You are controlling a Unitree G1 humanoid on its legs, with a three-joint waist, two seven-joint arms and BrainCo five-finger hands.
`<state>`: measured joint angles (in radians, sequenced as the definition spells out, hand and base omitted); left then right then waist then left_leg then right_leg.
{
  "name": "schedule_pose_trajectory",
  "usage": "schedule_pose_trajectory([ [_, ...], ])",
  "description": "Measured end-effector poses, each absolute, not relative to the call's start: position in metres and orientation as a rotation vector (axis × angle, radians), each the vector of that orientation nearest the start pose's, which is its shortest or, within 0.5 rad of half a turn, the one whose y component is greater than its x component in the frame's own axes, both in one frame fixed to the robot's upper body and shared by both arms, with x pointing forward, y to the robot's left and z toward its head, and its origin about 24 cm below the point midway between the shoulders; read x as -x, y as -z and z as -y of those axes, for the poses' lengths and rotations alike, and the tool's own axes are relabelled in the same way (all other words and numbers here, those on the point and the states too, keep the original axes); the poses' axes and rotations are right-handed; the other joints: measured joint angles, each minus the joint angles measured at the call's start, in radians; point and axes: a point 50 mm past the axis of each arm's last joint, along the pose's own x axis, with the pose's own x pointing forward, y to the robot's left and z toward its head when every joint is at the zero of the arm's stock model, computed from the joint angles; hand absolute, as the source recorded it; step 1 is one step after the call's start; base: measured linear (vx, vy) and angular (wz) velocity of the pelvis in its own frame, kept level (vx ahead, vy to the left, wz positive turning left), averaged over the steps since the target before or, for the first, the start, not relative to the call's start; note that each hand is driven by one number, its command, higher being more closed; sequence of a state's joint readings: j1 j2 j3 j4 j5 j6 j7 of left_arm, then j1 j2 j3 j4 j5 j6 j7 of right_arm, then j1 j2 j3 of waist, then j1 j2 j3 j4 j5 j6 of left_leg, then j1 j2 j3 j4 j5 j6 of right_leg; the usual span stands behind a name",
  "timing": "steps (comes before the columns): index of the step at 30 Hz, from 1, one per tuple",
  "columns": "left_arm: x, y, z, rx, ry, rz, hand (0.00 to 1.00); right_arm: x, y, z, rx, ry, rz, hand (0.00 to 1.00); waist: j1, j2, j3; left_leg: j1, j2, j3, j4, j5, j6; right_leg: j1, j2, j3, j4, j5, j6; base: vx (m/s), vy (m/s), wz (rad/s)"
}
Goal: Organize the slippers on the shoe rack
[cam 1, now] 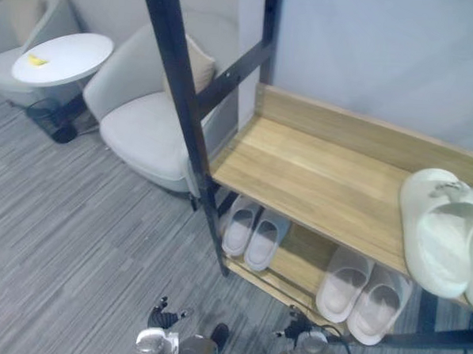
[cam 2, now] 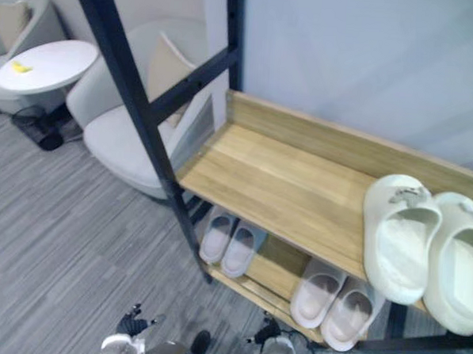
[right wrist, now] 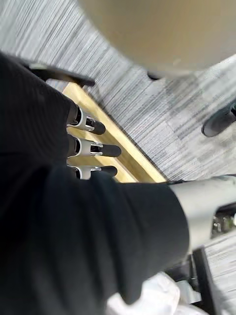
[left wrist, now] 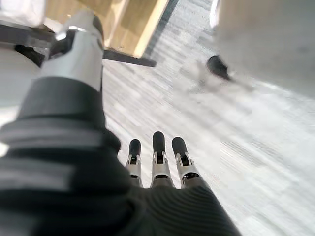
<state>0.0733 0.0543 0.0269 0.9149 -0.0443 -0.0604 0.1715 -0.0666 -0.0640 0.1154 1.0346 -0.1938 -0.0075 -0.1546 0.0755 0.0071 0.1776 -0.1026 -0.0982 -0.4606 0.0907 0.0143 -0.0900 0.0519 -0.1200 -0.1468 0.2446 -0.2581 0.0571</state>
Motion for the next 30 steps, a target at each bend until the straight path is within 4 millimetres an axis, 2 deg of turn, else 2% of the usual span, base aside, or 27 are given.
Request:
schedule_pose_trajectory([
  [2, -0.132, 0.144, -0.184, -0.068, -0.251, -0.915, 0.0, -0.159, 0.143, 0.174, 0.379, -0.005, -0.929, 0.0, 0.008, 0.009, 0.011, -0.027, 0.014, 0.05, -0.016, 0.032, 0.008, 0.0, 0.002, -0.053, -0.008, 0.009, -0.015, -0.1, -0.022, 0.89],
  [3, -0.134, 0.143, -0.184, -0.063, -0.252, -0.91, 0.0, -0.16, 0.141, 0.181, 0.361, 0.034, -0.926, 0.0, 0.0, 0.01, 0.019, -0.057, 0.048, 0.23, 0.0, 0.01, 0.062, -0.005, -0.004, -0.112, -0.026, 0.015, -0.024, -0.17, -0.017, 0.87],
  [4, -0.137, 0.142, -0.185, -0.063, -0.256, -0.906, 0.0, -0.159, 0.141, 0.182, 0.353, 0.045, -0.928, 0.0, -0.005, 0.007, 0.023, -0.093, 0.079, 0.36, 0.06, -0.006, 0.079, -0.011, -0.018, -0.144, -0.025, 0.016, -0.024, -0.17, -0.017, 1.02],
  [5, -0.138, 0.142, -0.186, -0.065, -0.257, -0.906, 0.0, -0.157, 0.141, 0.182, 0.348, 0.049, -0.929, 0.0, -0.011, 0.004, 0.024, -0.113, 0.098, 0.457, 0.111, -0.02, 0.081, -0.012, -0.031, -0.171, -0.023, 0.017, -0.023, -0.11, -0.004, 1.01],
  [6, -0.137, 0.142, -0.186, -0.069, -0.258, -0.907, 0.0, -0.153, 0.142, 0.182, 0.345, 0.051, -0.936, 0.0, -0.022, 0.001, 0.024, -0.127, 0.135, 0.634, 0.233, -0.058, 0.093, -0.013, -0.063, -0.224, -0.02, 0.022, -0.014, -0.03, 0.019, 0.83],
  [7, -0.137, 0.142, -0.186, -0.07, -0.257, -0.908, 0.0, -0.152, 0.143, 0.182, 0.345, 0.052, -0.939, 0.0, -0.023, 0.002, 0.023, -0.125, 0.153, 0.679, 0.271, -0.075, 0.097, -0.013, -0.071, -0.235, -0.02, 0.023, -0.012, 0.0, 0.059, 0.88],
  [8, -0.137, 0.143, -0.186, -0.071, -0.256, -0.912, 0.0, -0.15, 0.144, 0.182, 0.34, 0.053, -0.945, 0.0, -0.027, 0.007, 0.022, -0.124, 0.186, 0.773, 0.334, -0.13, 0.107, -0.002, -0.078, -0.267, -0.017, 0.029, -0.001, 0.04, 0.083, 0.83],
  [9, -0.136, 0.144, -0.185, -0.078, -0.251, -0.92, 0.0, -0.148, 0.144, 0.182, 0.32, 0.065, -0.953, 0.0, -0.032, 0.02, 0.02, -0.121, 0.22, 0.85, 0.358, -0.174, 0.109, -0.002, -0.078, -0.298, -0.015, 0.033, 0.005, 0.05, 0.155, 1.25],
  [10, -0.137, 0.144, -0.184, -0.08, -0.247, -0.919, 0.0, -0.151, 0.143, 0.184, 0.315, 0.078, -0.949, 0.0, -0.034, 0.033, 0.025, -0.135, 0.222, 0.917, 0.367, -0.19, 0.121, -0.003, -0.074, -0.339, 0.001, 0.025, 0.021, 0.01, 0.181, 1.29],
  [12, -0.142, 0.142, -0.187, -0.092, -0.244, -0.905, 0.0, -0.156, 0.141, 0.183, 0.291, 0.096, -0.94, 0.0, -0.031, 0.014, 0.034, -0.145, 0.186, 0.916, 0.335, -0.193, 0.126, 0.008, -0.089, -0.372, -0.018, 0.023, 0.025, -0.03, 0.239, 1.25],
  [15, -0.144, 0.141, -0.187, -0.093, -0.243, -0.9, 0.0, -0.17, 0.136, 0.183, 0.285, 0.1, -0.9, 0.0, -0.016, 0.01, 0.033, -0.123, 0.116, 0.854, 0.256, -0.2, 0.149, 0.056, -0.097, -0.402, -0.063, 0.025, 0.038, 0.0, 0.197, 0.89],
  [16, -0.142, 0.142, -0.187, -0.092, -0.244, -0.906, 0.0, -0.175, 0.134, 0.182, 0.278, 0.103, -0.886, 0.0, -0.012, 0.007, 0.032, -0.094, 0.078, 0.831, 0.217, -0.194, 0.162, 0.077, -0.116, -0.395, -0.054, 0.036, 0.053, 0.0, 0.162, 0.57],
  [17, -0.142, 0.142, -0.187, -0.091, -0.245, -0.908, 0.0, -0.176, 0.133, 0.183, 0.278, 0.104, -0.883, 0.0, -0.012, 0.008, 0.033, -0.083, 0.069, 0.828, 0.206, -0.196, 0.167, 0.079, -0.127, -0.392, -0.033, 0.036, 0.057, 0.0, 0.14, 0.36],
  [18, -0.139, 0.144, -0.187, -0.088, -0.248, -0.919, 0.0, -0.177, 0.133, 0.182, 0.275, 0.106, -0.88, 0.0, -0.011, 0.013, 0.031, -0.06, 0.058, 0.821, 0.184, -0.206, 0.168, 0.061, -0.151, -0.388, 0.043, 0.035, 0.059, -0.01, 0.118, 0.15],
  [19, -0.135, 0.145, -0.188, -0.087, -0.254, -0.93, 0.0, -0.177, 0.133, 0.18, 0.271, 0.101, -0.881, 0.0, -0.013, 0.012, 0.031, -0.029, 0.043, 0.807, 0.151, -0.207, 0.171, -0.004, -0.21, -0.375, 0.243, 0.049, 0.066, 0.01, 0.118, 0.13],
  [20, -0.134, 0.145, -0.188, -0.088, -0.255, -0.932, 0.0, -0.176, 0.133, 0.18, 0.27, 0.101, -0.883, 0.0, -0.014, 0.011, 0.032, -0.019, 0.038, 0.802, 0.143, -0.205, 0.171, -0.029, -0.229, -0.363, 0.315, 0.062, 0.056, 0.03, 0.111, 0.23],
  [21, -0.134, 0.145, -0.19, -0.092, -0.256, -0.933, 0.0, -0.174, 0.134, 0.179, 0.271, 0.097, -0.889, 0.0, -0.017, 0.009, 0.034, 0.011, 0.023, 0.774, 0.113, -0.191, 0.184, -0.104, -0.254, -0.309, 0.476, 0.098, -0.01, 0.08, 0.091, 0.62],
  [22, -0.131, 0.147, -0.191, -0.096, -0.258, -0.951, 0.0, -0.164, 0.139, 0.18, 0.269, 0.096, -0.919, 0.0, -0.037, 0.007, 0.037, 0.056, 0.013, 0.717, 0.063, -0.178, 0.185, -0.174, -0.203, -0.208, 0.595, 0.067, 0.004, 0.1, 0.072, 0.77],
  [23, -0.129, 0.148, -0.191, -0.094, -0.26, -0.958, 0.0, -0.163, 0.139, 0.18, 0.263, 0.102, -0.913, 0.0, -0.041, 0.008, 0.037, 0.073, 0.01, 0.689, 0.04, -0.169, 0.186, -0.198, -0.169, -0.179, 0.609, 0.045, 0.011, 0.11, 0.028, 0.94],
  [24, -0.127, 0.148, -0.191, -0.095, -0.261, -0.963, 0.0, -0.163, 0.138, 0.183, 0.27, 0.11, -0.911, 0.0, -0.049, 0.008, 0.038, 0.096, 0.01, 0.642, 0.015, -0.163, 0.182, -0.239, -0.119, -0.165, 0.595, 0.004, 0.01, 0.11, -0.001, 0.81],
  [25, -0.127, 0.148, -0.191, -0.095, -0.26, -0.965, 0.0, -0.161, 0.139, 0.186, 0.263, 0.12, -0.92, 0.0, -0.051, 0.013, 0.041, 0.106, 0.008, 0.61, 0.008, -0.162, 0.181, -0.265, -0.092, -0.169, 0.553, -0.008, 0.01, 0.12, -0.006, 1.0],
  [26, -0.129, 0.148, -0.19, -0.091, -0.26, -0.962, 0.0, -0.161, 0.139, 0.186, 0.25, 0.129, -0.915, 0.0, -0.054, 0.004, 0.045, 0.121, 0.003, 0.57, 0.003, -0.162, 0.18, -0.292, -0.058, -0.153, 0.475, -0.011, 0.008, 0.23, -0.04, 1.19],
  [27, -0.129, 0.148, -0.192, -0.091, -0.267, -0.961, 0.0, -0.161, 0.139, 0.184, 0.241, 0.13, -0.914, 0.0, -0.059, -0.006, 0.05, 0.138, -0.003, 0.519, -0.004, -0.162, 0.18, -0.317, -0.006, -0.09, 0.356, 0.001, 0.015, 0.27, -0.08, 1.72],
  [28, -0.126, 0.148, -0.195, -0.093, -0.276, -0.967, 0.0, -0.161, 0.139, 0.182, 0.232, 0.13, -0.912, 0.0, -0.071, -0.016, 0.046, 0.142, -0.017, 0.449, -0.01, -0.163, 0.18, -0.315, 0.03, -0.01, 0.201, 0.044, 0.035, 0.28, -0.105, 1.65],
  [29, -0.125, 0.148, -0.196, -0.094, -0.28, -0.968, 0.0, -0.161, 0.139, 0.181, 0.229, 0.131, -0.912, 0.0, -0.076, -0.021, 0.043, 0.143, -0.024, 0.429, -0.011, -0.163, 0.18, -0.316, 0.031, 0.01, 0.169, 0.058, 0.032, 0.29, -0.141, 1.91],
  [30, -0.122, 0.149, -0.198, -0.091, -0.293, -0.972, 0.0, -0.155, 0.142, 0.182, 0.221, 0.141, -0.931, 0.0, -0.074, -0.041, 0.031, 0.145, -0.051, 0.375, 0.002, -0.171, 0.182, -0.332, 0.019, 0.045, 0.136, 0.115, -0.019, 0.28, -0.141, 1.33],
])
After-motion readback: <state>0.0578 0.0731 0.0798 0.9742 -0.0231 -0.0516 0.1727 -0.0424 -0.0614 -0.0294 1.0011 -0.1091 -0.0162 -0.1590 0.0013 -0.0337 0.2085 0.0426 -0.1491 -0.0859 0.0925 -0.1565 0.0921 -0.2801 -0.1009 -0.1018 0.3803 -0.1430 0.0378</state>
